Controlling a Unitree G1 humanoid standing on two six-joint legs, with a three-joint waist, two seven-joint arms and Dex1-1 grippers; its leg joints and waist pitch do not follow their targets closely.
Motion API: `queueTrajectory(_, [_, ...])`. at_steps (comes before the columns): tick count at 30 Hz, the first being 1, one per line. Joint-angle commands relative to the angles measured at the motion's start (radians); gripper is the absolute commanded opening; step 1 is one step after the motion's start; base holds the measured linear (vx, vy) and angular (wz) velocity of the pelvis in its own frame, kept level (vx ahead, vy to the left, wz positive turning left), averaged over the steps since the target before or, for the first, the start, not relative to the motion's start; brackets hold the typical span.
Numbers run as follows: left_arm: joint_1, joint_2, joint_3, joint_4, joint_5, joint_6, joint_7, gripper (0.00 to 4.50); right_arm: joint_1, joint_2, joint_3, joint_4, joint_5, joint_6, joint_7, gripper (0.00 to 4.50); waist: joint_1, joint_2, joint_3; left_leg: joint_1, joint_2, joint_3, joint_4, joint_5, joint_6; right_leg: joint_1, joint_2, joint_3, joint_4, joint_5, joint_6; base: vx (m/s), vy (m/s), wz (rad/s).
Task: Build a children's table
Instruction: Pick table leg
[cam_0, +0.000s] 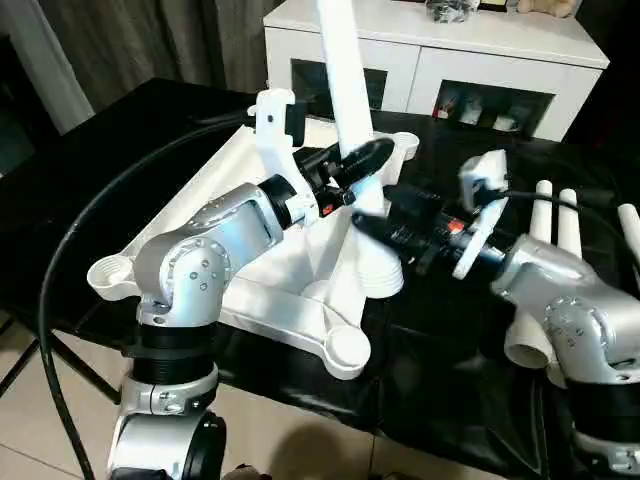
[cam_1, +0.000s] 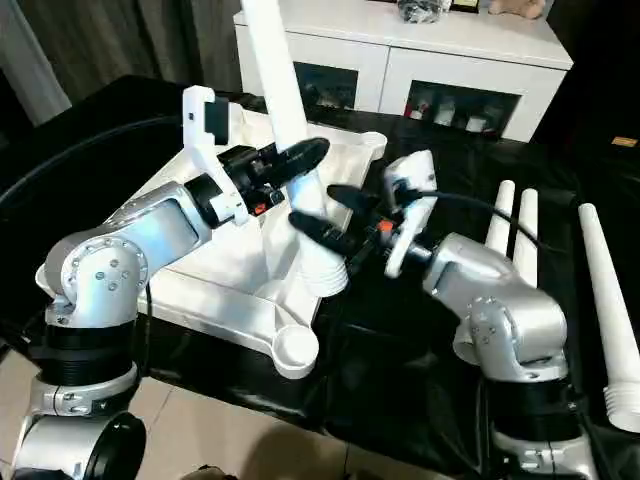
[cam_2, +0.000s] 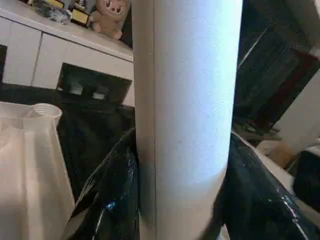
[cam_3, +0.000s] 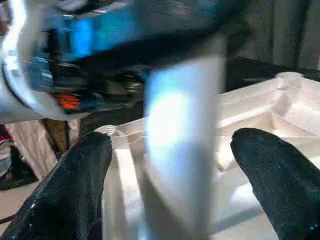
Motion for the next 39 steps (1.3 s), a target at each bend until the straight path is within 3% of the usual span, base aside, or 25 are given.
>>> queueTrajectory(1, [-0.016,-0.001,-0.021,-0.001,0.025,-0.025,0.016,1.86,0.0,0.008,0.028,-0.016,-0.047,0.004,-0.036,4.29,0.003,-0.004,-0.071,0.016,0.034,-0.011,-0.083,-0.169,0.011,0.062,-0.044,0.028,-0.073,-0.255,-0.177,0.0,0.0,0.0])
queueTrajectory(2, [-0.016,-0.003,-0.022,0.0,0.027,-0.027,0.017,1.86,-0.001,0.012,0.034,-0.013,-0.058,0.0,-0.046,3.99,0.003,-0.005,-0.071,0.015,0.034,-0.011,-0.083,-0.169,0.006,0.062,-0.044,0.028,-0.074,-0.256,-0.175,0.0,0.0,0.0])
queueTrajectory(5, [-0.015,-0.004,-0.033,0.009,0.049,-0.043,0.023,1.86,-0.008,0.026,0.049,0.007,-0.086,-0.008,-0.086,3.89,0.002,-0.002,-0.07,0.015,0.033,-0.012,-0.085,-0.178,-0.007,0.061,-0.043,0.028,-0.073,-0.256,-0.172,0.0,0.0,0.0])
queueTrajectory(6, [-0.015,-0.003,-0.035,0.013,0.059,-0.05,0.028,1.86,-0.01,0.032,0.047,0.014,-0.087,-0.008,-0.096,3.66,0.001,-0.003,-0.07,0.016,0.032,-0.011,-0.085,-0.191,-0.01,0.062,-0.043,0.028,-0.075,-0.265,-0.167,0.0,0.0,0.0])
queueTrajectory(14, [-0.018,0.002,-0.031,0.025,0.079,-0.073,0.034,1.86,-0.011,0.037,0.053,0.029,-0.105,-0.004,-0.119,3.01,0.003,-0.002,-0.073,0.014,0.032,-0.012,-0.084,-0.162,-0.002,0.064,-0.043,0.028,-0.067,-0.201,-0.18,0.0,0.0,0.0])
queueTrajectory(19, [-0.015,0.002,-0.032,0.023,0.076,-0.075,0.025,1.86,-0.012,0.034,0.061,0.028,-0.112,-0.008,-0.117,2.46,0.003,-0.001,-0.073,0.016,0.033,-0.011,-0.084,-0.166,0.0,0.065,-0.043,0.028,-0.067,-0.198,-0.188,0.0,0.0,0.0])
queueTrajectory(23, [-0.008,0.007,-0.037,0.023,0.081,-0.077,0.014,1.86,-0.006,0.024,0.077,0.018,-0.12,-0.021,-0.106,2.29,0.003,-0.001,-0.072,0.016,0.033,-0.011,-0.084,-0.17,-0.001,0.065,-0.044,0.028,-0.067,-0.198,-0.189,0.0,0.0,0.0])
queueTrajectory(24, [-0.003,0.02,-0.046,0.023,0.08,-0.076,-0.008,1.86,-0.004,0.032,0.06,0.015,-0.084,0.001,-0.088,2.69,0.002,-0.002,-0.072,0.016,0.033,-0.011,-0.084,-0.173,-0.001,0.064,-0.043,0.029,-0.068,-0.205,-0.187,0.0,0.0,0.0])
queueTrajectory(26, [0.0,0.027,-0.051,0.022,0.081,-0.077,-0.019,1.86,-0.003,0.031,0.055,0.012,-0.075,0.006,-0.082,2.69,0.002,-0.001,-0.071,0.015,0.033,-0.012,-0.085,-0.184,-0.001,0.064,-0.044,0.029,-0.069,-0.223,-0.183,0.0,0.0,0.0])
queueTrajectory(29, [0.015,0.053,-0.063,0.008,0.055,-0.069,-0.08,1.86,0.0,0.019,0.033,0.003,-0.044,0.022,-0.051,3.14,0.003,-0.001,-0.072,0.017,0.034,-0.012,-0.085,-0.183,-0.002,0.063,-0.044,0.029,-0.069,-0.22,-0.181,0.0,0.0,0.0])
queueTrajectory(32, [0.027,0.066,-0.059,-0.02,0.004,-0.051,-0.143,1.86,0.005,-0.002,0.02,-0.005,-0.007,0.041,-0.008,3.3,0.005,0.001,-0.072,0.019,0.035,-0.011,-0.086,-0.184,-0.002,0.063,-0.044,0.029,-0.067,-0.213,-0.19,0.0,0.0,0.0])
queueTrajectory(36, [0.047,0.101,-0.075,-0.07,-0.045,-0.063,-0.265,1.86,0.029,-0.054,0.025,-0.031,0.045,0.07,0.075,3.58,0.007,-0.003,-0.072,0.017,0.036,-0.009,-0.084,-0.161,0.012,0.065,-0.045,0.029,-0.062,-0.176,-0.209,0.0,0.0,0.0])
queueTrajectory(39, [0.052,0.113,-0.065,-0.081,-0.072,-0.076,-0.317,1.86,0.039,-0.072,0.036,-0.038,0.046,0.077,0.1,3.91,0.007,-0.005,-0.071,0.017,0.035,-0.009,-0.084,-0.172,0.009,0.066,-0.047,0.029,-0.065,-0.21,-0.209,0.0,0.0,0.0])
